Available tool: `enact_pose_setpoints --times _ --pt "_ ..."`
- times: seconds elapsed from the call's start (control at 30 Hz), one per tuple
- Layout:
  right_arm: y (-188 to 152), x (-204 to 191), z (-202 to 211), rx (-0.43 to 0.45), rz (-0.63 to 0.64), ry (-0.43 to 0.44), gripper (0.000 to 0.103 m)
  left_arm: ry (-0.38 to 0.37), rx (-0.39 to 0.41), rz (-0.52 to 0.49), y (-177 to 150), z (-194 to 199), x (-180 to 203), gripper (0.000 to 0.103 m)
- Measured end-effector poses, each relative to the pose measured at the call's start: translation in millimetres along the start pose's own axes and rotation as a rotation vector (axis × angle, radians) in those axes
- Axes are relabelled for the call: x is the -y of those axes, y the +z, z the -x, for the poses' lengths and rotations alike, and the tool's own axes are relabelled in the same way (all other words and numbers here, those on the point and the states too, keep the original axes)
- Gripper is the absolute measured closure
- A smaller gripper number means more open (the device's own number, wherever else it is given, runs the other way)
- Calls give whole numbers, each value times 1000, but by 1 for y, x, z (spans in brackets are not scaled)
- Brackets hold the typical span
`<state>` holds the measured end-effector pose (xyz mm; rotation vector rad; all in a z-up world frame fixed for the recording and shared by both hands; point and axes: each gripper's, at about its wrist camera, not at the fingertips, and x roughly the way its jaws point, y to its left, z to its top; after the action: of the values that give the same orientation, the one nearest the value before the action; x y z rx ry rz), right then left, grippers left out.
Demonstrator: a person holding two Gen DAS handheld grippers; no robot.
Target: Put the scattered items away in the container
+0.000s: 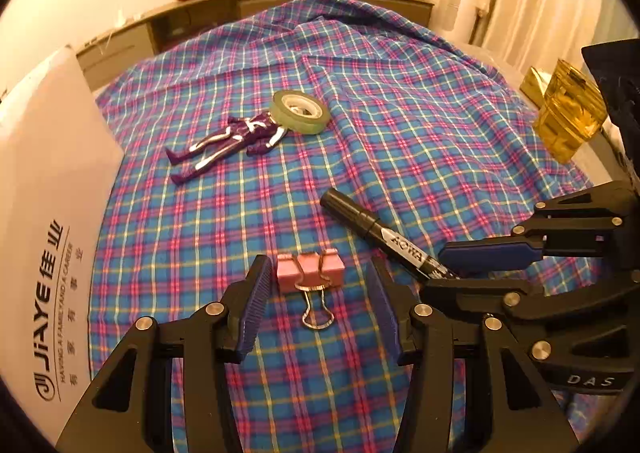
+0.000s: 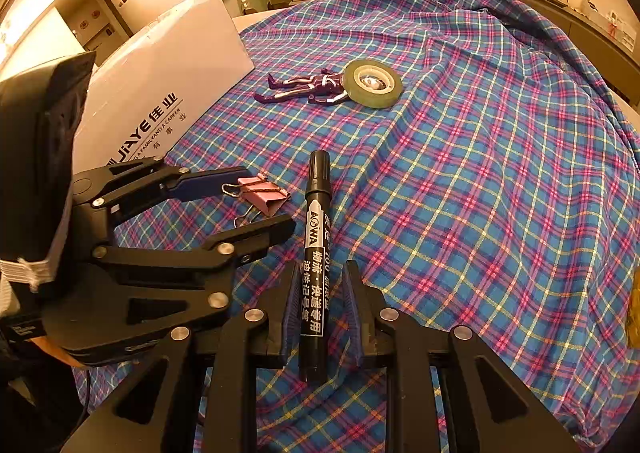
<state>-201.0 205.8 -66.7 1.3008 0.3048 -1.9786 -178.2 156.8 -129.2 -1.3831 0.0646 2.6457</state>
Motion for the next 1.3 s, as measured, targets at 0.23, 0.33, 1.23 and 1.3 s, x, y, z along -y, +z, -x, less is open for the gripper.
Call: enact_pose_setpoints --times 0.23,0.33,1.23,1.3 --pt "1 -3 -3 -14 1 -22 88 -21 -25 78 0 2 -17 69" --pt "0 -6 3 -3 -7 -14 88 -28 -27 114 -3 10 -22 69" --pt "-17 -20 51 100 -203 100 88 -71 5 188 -72 121 -10 69" --pt "-23 -28 53 109 -207 111 88 -71 10 195 -78 130 -12 69"
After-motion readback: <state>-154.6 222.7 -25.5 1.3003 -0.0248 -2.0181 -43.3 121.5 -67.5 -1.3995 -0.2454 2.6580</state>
